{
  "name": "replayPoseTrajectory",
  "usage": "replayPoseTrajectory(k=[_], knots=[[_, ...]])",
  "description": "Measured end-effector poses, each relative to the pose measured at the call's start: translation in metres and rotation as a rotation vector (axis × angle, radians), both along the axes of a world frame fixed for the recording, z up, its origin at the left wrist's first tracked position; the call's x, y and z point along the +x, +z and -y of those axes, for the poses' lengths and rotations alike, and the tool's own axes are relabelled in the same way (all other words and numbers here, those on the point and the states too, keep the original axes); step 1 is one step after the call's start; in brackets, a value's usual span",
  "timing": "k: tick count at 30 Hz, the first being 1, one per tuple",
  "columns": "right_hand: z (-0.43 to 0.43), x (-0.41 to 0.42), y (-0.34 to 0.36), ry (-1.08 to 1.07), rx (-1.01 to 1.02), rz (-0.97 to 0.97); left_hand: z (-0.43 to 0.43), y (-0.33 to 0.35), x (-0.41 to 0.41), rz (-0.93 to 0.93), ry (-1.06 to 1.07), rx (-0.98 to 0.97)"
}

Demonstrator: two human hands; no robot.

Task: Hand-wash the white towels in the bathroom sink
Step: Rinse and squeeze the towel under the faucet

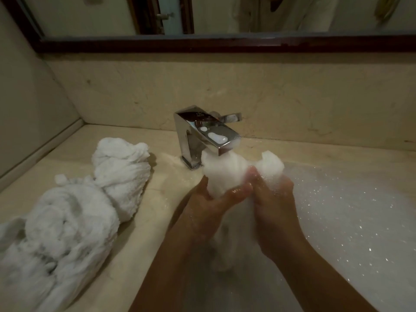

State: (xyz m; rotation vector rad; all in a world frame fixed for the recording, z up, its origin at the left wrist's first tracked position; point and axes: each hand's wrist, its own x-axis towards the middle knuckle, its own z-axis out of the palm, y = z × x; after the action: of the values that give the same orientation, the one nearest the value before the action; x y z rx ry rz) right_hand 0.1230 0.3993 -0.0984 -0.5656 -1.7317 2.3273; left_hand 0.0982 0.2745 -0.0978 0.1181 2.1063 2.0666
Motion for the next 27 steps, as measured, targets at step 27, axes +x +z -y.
replayPoseTrajectory(k=[27], knots=[[-0.001, -0.004, 0.003, -0.002, 0.03, 0.072, -0.003, 0.008, 0.005, 0.093, 0.012, -0.016]])
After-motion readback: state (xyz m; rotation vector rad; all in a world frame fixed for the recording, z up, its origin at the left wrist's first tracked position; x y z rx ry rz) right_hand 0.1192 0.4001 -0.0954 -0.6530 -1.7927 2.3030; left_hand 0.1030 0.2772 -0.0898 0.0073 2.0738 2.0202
